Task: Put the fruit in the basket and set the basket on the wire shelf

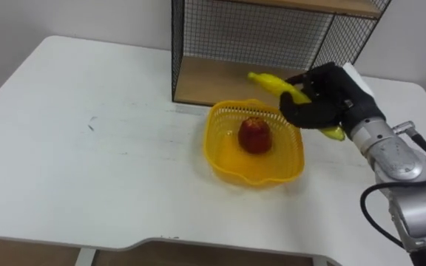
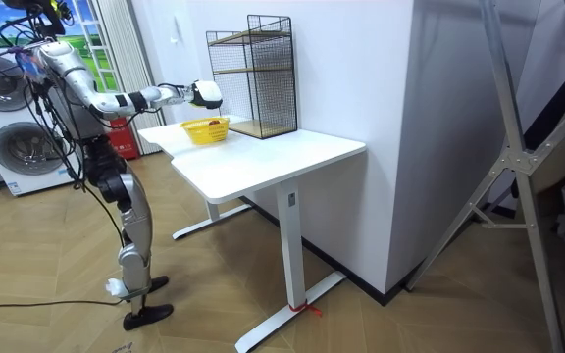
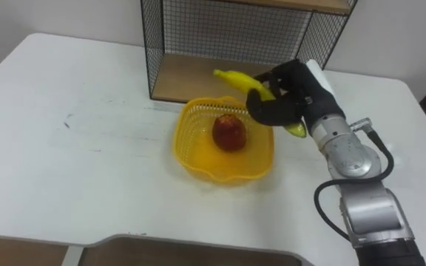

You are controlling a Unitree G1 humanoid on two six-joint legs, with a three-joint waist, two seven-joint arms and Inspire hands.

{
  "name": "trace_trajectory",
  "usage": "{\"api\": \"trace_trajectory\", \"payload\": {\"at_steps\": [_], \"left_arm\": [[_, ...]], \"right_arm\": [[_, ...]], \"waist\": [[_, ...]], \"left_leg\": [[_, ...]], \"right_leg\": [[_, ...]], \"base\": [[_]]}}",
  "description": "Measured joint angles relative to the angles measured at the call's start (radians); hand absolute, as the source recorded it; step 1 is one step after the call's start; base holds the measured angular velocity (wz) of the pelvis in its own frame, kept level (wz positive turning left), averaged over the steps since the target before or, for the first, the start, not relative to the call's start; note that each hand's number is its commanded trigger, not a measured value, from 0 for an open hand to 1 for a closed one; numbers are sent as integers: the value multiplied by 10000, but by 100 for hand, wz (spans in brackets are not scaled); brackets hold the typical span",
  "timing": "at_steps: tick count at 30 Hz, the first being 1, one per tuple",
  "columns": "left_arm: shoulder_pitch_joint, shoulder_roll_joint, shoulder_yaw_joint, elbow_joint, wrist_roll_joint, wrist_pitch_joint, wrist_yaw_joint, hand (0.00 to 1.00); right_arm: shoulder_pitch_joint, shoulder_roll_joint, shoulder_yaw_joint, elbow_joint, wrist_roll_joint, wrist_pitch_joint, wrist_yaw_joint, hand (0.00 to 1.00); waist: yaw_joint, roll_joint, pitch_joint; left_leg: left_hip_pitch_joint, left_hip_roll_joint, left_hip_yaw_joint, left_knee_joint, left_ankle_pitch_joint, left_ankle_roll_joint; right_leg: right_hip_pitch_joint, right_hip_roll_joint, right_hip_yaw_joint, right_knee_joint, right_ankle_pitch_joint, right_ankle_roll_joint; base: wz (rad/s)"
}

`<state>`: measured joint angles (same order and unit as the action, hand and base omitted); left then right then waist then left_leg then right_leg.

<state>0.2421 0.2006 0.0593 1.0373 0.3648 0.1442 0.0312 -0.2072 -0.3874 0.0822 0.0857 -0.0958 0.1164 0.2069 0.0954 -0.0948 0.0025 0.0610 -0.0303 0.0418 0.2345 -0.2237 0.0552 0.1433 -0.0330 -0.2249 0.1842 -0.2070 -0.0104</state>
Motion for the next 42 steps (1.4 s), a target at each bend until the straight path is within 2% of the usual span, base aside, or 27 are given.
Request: {"api": "trace_trajectory", "payload": {"at_steps": [5,6,7,8,9,14,19,36,42], "left_arm": [[-126,13,-62,9,0,-9,-5,0],[-143,13,-62,10,-2,-9,-4,0],[-150,12,-61,14,-2,-9,-4,0],[-154,12,-61,21,-1,-9,-4,0],[-158,9,-60,26,-2,-13,-4,0],[-177,11,-56,42,-4,-14,-4,0],[-160,12,-60,42,-4,-13,-4,0],[-176,34,-43,34,0,-36,-21,0],[-210,25,39,43,-260,-186,-18,0]], "right_arm": [[9,-3,176,-118,-573,4,597,100],[9,-1,177,-258,-646,4,711,68],[9,-1,177,-328,-681,4,759,68],[10,-2,177,-443,-734,4,846,2],[11,-2,176,-558,-787,4,971,0],[22,15,180,-644,-1061,6,1297,0],[29,54,187,-643,-1059,44,1397,0],[355,62,195,-632,-790,52,1563,0],[382,324,46,-630,190,28,1395,0]], "waist": [[1,81,45],[24,96,45],[25,96,45],[27,91,41],[36,84,36],[193,45,11],[198,14,-8],[137,78,33],[43,115,33]], "left_leg": [[-45,3,-12,-12,0,0],[-73,6,-13,-8,0,0],[-74,7,-12,-7,0,0],[-73,11,-12,0,0,-1],[-69,12,-13,7,0,-1],[10,1,-14,18,0,0],[-9,3,-36,14,0,0],[-131,-9,-39,60,0,1],[-111,-5,-34,62,1,1]], "right_leg": [[-54,2,4,0,0,0],[-67,1,16,1,0,0],[-71,0,28,1,0,0],[-69,0,37,3,0,0],[-66,0,48,3,0,0],[-26,-14,69,4,0,0],[20,-14,0,5,0,0],[11,20,-168,-3,0,0],[38,-5,-164,-22,0,0]], "base": [[0],[0],[0],[0],[0],[0],[0],[0],[0]]}}
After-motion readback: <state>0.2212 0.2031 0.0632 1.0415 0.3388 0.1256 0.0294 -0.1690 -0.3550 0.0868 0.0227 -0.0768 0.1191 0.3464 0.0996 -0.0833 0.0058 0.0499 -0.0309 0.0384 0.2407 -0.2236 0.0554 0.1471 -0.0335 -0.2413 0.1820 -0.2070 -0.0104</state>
